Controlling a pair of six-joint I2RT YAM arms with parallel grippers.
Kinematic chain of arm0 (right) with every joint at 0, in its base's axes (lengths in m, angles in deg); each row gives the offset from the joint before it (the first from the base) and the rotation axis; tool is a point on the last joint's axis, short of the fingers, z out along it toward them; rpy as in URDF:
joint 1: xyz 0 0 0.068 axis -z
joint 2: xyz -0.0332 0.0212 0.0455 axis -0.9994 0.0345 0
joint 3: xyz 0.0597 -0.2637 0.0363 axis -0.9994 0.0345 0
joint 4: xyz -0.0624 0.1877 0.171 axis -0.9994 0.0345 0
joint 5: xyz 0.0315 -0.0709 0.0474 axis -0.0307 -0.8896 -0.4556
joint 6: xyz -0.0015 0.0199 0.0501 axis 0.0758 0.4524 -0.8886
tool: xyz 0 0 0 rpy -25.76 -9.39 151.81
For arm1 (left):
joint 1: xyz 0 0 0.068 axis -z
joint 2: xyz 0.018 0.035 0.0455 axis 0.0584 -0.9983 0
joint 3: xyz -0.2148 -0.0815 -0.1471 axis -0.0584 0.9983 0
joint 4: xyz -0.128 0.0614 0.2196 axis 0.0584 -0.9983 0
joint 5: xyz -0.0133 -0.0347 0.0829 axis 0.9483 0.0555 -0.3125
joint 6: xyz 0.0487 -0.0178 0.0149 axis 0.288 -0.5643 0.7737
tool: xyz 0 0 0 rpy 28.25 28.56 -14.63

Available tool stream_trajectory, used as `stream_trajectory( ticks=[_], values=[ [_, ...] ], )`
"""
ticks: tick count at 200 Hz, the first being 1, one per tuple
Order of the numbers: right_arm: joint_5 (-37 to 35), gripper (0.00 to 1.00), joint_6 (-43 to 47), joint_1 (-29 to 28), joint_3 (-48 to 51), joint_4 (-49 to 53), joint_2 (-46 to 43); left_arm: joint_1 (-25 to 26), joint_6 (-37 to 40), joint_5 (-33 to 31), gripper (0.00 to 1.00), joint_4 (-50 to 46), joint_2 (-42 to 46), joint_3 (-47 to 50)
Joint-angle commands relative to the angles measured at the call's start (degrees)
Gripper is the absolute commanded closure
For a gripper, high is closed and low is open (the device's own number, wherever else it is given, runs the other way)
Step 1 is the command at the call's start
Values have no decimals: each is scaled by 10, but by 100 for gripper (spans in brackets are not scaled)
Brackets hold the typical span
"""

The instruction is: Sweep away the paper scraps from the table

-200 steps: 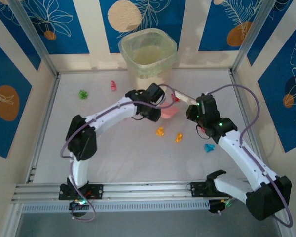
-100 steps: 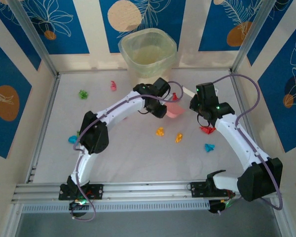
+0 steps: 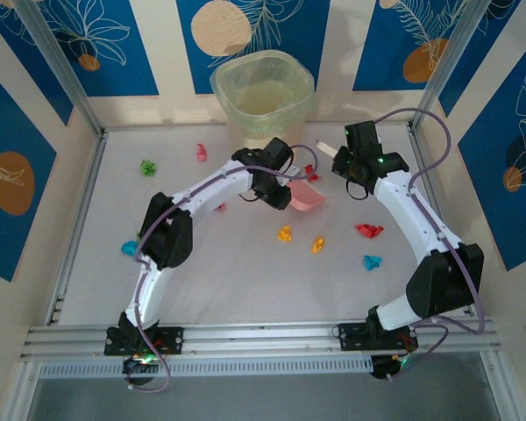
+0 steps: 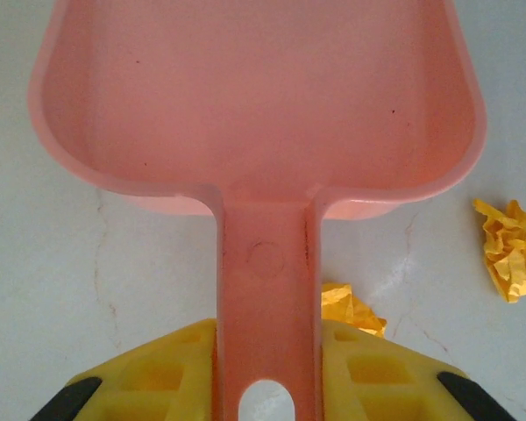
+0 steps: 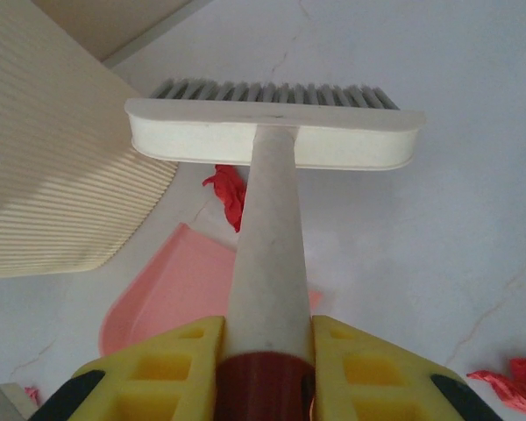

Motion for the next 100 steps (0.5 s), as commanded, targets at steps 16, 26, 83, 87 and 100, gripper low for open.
stream_trajectory(
  ticks=[16,26,83,87,100],
  values=[
    [38,100,2,1,-44,9,43,-19,12,31,100,38,-14,36],
    [43,100,7,1,-54,15,55,-21,11,27,100,42,-18,39],
    [49,100,14,-13,-83,34,90,-21,10,4,100,61,-42,33],
    [49,100,14,-14,-84,35,93,-21,10,2,100,63,-44,34],
    [47,100,17,-14,-89,39,98,-22,8,-4,100,67,-49,30]
  ],
)
